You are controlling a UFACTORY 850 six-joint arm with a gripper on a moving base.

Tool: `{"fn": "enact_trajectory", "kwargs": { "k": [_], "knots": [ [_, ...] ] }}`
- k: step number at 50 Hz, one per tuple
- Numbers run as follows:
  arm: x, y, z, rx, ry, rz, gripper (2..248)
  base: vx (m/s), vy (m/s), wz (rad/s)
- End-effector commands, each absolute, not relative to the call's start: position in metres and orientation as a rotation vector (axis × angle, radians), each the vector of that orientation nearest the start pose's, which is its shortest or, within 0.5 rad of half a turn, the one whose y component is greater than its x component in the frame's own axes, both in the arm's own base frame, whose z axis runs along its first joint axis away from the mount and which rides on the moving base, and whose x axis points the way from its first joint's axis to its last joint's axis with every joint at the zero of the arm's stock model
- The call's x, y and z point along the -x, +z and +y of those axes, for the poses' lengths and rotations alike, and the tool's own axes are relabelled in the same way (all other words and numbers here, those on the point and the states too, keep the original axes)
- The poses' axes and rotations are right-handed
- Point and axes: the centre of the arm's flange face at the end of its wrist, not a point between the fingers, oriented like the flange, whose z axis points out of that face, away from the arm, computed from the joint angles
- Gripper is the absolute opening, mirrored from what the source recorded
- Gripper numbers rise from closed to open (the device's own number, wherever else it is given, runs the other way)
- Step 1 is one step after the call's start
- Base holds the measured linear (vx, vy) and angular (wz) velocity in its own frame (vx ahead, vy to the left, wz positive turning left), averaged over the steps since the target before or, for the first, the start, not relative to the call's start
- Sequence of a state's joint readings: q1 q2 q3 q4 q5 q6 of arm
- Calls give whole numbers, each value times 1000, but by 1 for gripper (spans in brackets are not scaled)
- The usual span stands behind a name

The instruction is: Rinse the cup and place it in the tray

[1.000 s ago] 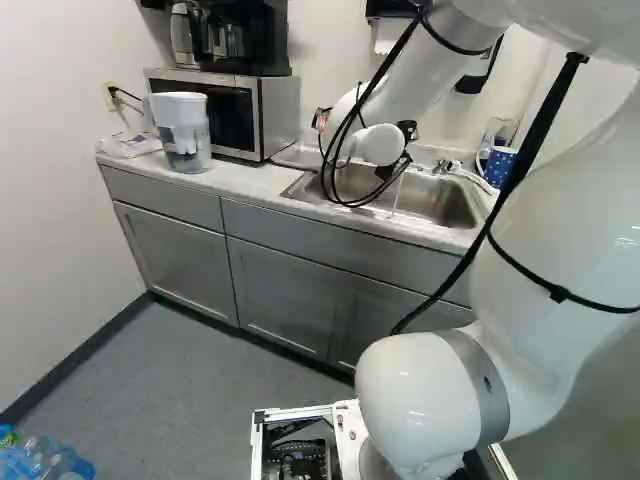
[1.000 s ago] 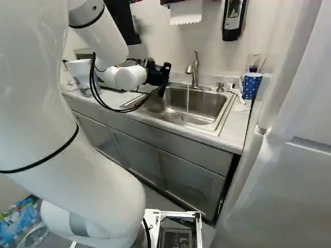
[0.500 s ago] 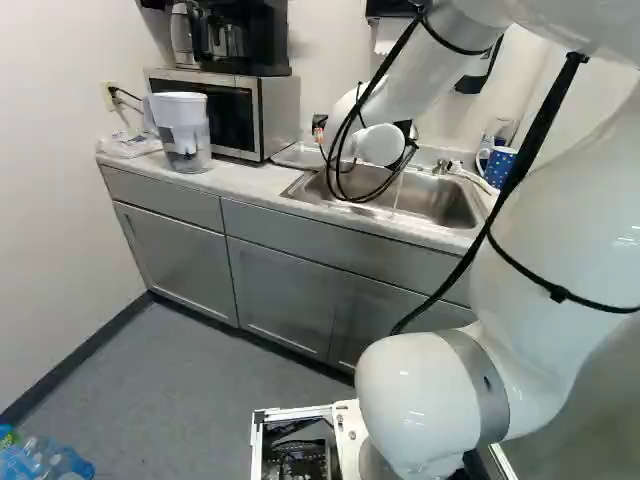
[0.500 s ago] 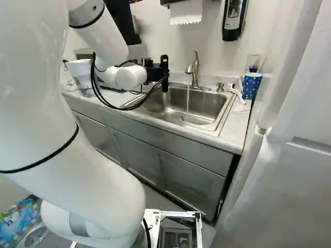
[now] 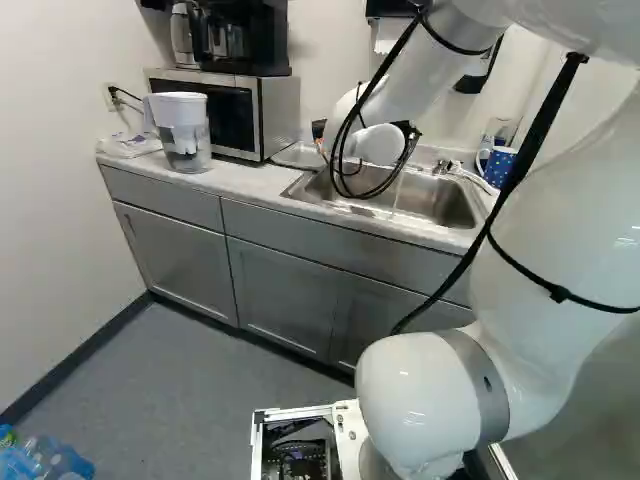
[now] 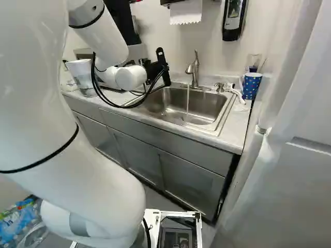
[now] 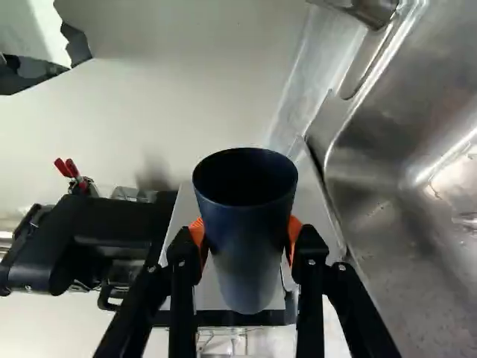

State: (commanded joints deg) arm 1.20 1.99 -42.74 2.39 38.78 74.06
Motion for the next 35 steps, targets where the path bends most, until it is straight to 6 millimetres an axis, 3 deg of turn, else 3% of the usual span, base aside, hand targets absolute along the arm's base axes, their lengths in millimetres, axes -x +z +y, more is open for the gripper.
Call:
{"fn": "enact_trajectory", "kwargs": {
  "k": [35],
  "knots": [
    [-482, 547, 8, 1753, -1569, 912, 123, 0, 0, 0]
  ]
}}
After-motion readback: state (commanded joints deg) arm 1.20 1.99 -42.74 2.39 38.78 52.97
